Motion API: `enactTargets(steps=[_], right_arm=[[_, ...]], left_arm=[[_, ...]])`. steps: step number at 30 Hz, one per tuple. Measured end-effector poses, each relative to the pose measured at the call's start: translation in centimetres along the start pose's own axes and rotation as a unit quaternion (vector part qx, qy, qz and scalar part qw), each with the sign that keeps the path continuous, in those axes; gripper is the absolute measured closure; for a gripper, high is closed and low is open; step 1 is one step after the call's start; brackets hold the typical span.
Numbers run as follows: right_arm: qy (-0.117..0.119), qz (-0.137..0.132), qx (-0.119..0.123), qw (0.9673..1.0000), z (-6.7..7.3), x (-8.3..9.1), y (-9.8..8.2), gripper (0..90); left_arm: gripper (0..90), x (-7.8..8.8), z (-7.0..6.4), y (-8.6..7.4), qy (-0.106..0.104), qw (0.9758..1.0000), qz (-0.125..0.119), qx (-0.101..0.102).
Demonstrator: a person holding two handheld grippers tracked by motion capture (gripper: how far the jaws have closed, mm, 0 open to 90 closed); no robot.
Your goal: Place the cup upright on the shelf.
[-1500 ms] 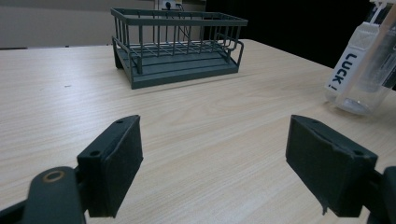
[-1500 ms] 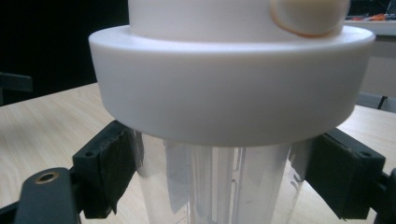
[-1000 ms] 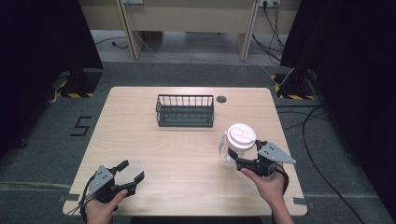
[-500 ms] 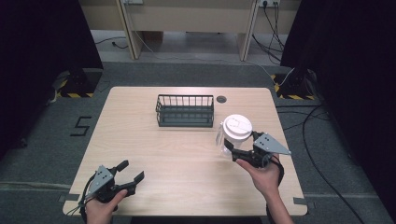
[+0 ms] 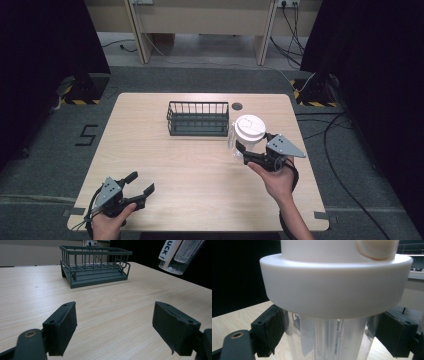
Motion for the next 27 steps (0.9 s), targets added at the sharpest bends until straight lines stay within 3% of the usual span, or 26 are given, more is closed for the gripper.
enactTargets(steps=[27], right_arm=[[-0.007, -0.006, -0.004, 0.9999, 0.5, -3.5, 1.5, 17.1]], left_arm=[[19.3, 0.2, 0.0, 0.1, 0.001, 1.0000, -0.001, -0.004]])
Point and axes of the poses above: each handheld gripper's, and its own axes: x roughly backward along the jaws, y roughly out of its top, z roughly to its left, the point moved 4 cm from there along -x, roughly forward along the jaws, and after that the axes turned 15 degrees about -x, right-handed, at the moved point
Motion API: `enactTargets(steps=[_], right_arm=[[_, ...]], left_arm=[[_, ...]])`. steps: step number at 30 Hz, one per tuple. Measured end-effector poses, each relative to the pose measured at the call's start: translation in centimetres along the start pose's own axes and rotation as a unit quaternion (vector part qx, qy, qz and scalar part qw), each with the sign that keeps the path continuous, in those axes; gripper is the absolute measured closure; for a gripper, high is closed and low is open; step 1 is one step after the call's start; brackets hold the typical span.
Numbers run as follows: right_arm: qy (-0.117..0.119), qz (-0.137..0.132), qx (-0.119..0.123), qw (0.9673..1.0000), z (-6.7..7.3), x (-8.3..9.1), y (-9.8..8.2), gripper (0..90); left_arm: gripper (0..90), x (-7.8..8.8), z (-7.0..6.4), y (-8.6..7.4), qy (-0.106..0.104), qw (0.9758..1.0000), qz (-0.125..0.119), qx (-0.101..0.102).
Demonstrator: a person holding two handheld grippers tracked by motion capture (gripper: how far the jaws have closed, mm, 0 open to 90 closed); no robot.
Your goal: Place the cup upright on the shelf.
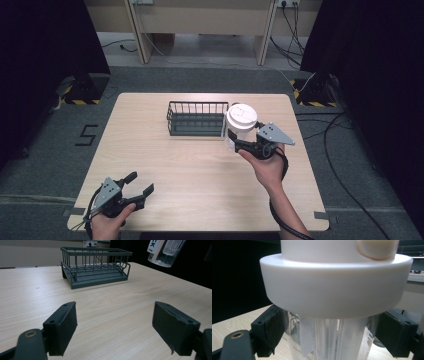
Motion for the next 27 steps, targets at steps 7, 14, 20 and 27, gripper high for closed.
enactTargets(steps=[7, 14, 20, 27], right_arm=[[-0.003, -0.003, -0.002, 1.0000, 0.1, -0.9, 0.5, 17.1], [-0.006, -0.006, -0.007, 0.9999, 0.1, -1.9, 0.9, 17.1], [-0.009, -0.007, -0.010, 0.9999, 0.1, -2.5, 1.1, 17.1], [-0.009, -0.007, -0.013, 0.9999, 0.3, -3.3, 1.4, 17.1]], left_arm=[[19.3, 0.1, 0.0, 0.0, 0.000, 1.0000, -0.001, 0.001], [19.4, 0.1, 0.0, 0.1, 0.000, 1.0000, -0.002, 0.000], [19.4, 0.1, 0.0, 0.1, -0.001, 1.0000, -0.002, -0.001], [19.4, 0.1, 0.0, 0.1, 0.000, 1.0000, -0.002, -0.001]])
Point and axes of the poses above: each handheld gripper's, and its own axes: x roughly backward along the jaws, y roughly out of its top, z roughly to its left, the point moved 4 cm from there along -x, roughly forward along the jaws, and after that the axes turned 15 degrees about -x, right-handed, at the moved point
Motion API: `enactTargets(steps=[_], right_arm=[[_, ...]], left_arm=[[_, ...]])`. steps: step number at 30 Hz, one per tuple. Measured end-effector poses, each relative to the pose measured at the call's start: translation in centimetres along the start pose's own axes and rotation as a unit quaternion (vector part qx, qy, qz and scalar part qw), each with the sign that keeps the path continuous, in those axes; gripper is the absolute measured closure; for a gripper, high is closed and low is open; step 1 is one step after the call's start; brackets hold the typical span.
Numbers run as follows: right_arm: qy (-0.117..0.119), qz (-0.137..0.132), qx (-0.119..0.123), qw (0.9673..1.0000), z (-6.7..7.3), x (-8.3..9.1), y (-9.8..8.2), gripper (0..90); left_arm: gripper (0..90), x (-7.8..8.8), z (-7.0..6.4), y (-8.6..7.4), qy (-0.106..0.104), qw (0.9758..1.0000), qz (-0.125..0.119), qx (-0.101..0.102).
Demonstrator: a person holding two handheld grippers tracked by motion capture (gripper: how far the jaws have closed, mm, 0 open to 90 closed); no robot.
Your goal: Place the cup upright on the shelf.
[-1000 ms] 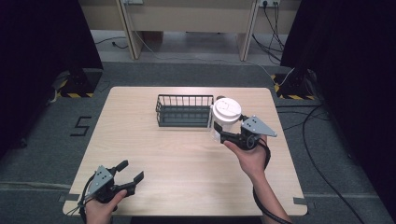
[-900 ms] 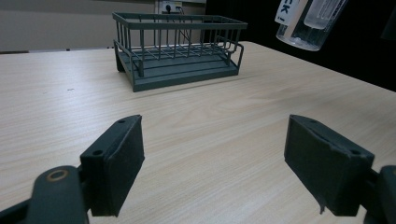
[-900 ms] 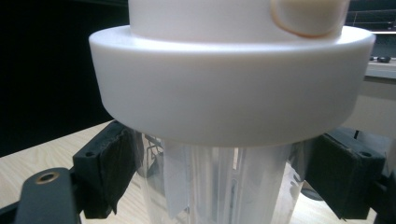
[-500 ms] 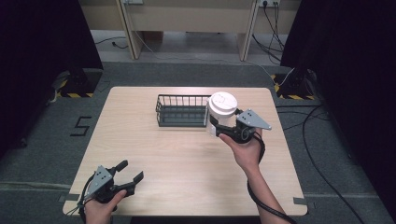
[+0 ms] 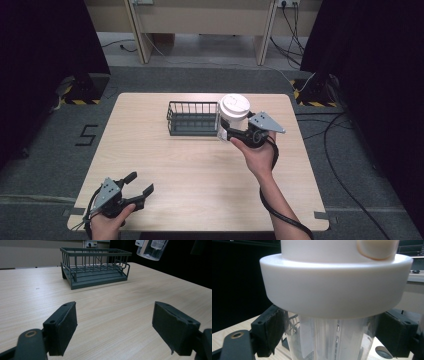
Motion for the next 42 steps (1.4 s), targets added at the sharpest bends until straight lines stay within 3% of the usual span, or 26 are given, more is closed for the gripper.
enactTargets(steps=[19, 42], right_arm=[[-0.002, -0.002, 0.003, 1.0000, 0.5, -1.8, 0.9, 17.1], [-0.003, -0.004, -0.010, 0.9999, 0.8, -3.9, 1.2, 17.1]], left_arm=[[19.4, 0.0, -0.1, 0.0, -0.001, 1.0000, -0.001, -0.001], [19.6, 0.0, -0.2, 0.2, -0.002, 1.0000, -0.005, -0.004]])
Point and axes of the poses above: each handheld gripper's, and its own axes: x roughly backward along the jaws, y roughly out of its top, z roughly to its left, the point moved 4 cm from there along -x, roughly forward along the jaws, and after that the axes turned 15 degrees about -x, right-handed, at the moved point
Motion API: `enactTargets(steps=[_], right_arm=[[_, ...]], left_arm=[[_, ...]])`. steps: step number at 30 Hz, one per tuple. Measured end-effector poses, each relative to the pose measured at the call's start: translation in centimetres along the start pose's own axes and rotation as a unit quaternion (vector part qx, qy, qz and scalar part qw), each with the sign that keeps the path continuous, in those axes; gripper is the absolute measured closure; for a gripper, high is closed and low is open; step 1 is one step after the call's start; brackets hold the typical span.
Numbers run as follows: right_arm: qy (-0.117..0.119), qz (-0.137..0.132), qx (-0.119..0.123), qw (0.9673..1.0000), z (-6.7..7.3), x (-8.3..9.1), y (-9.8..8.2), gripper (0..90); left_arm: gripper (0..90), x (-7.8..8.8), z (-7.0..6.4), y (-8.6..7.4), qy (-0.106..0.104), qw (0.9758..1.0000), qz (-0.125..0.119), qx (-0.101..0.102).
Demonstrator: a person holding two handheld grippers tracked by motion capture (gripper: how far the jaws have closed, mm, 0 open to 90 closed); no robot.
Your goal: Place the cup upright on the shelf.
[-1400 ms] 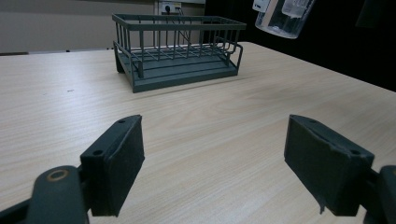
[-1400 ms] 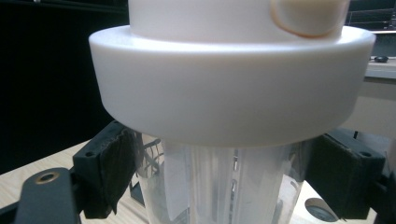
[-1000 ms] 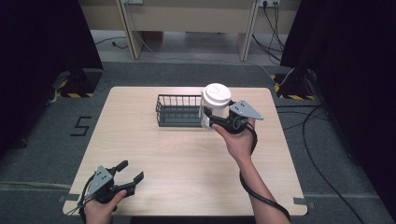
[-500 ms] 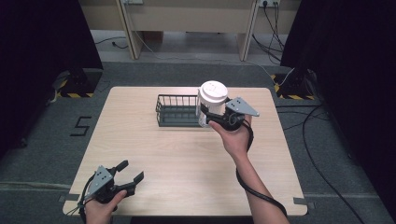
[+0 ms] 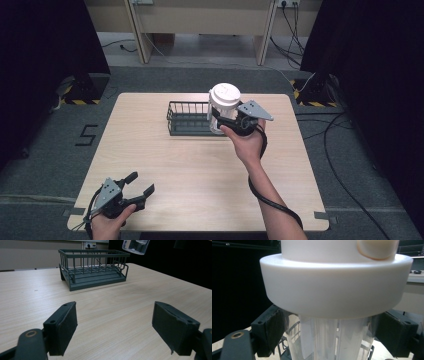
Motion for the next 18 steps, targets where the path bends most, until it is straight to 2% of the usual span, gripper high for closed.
enactTargets(steps=[18], right_arm=[[-0.002, -0.005, -0.001, 1.0000, 0.4, -1.8, 1.0, 17.1]], left_arm=[[19.6, 0.0, 0.1, 0.0, 0.001, 1.0000, -0.002, 0.003]])
Point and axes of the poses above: each handheld gripper's, and its own axes: x roughly backward along the jaws, y roughly out of its top, z roughly to its left, the point moved 4 cm from there along -x, roughly forward along the jaws, and after that the axes turned 15 degrees about -x, right-handed, at the moved point
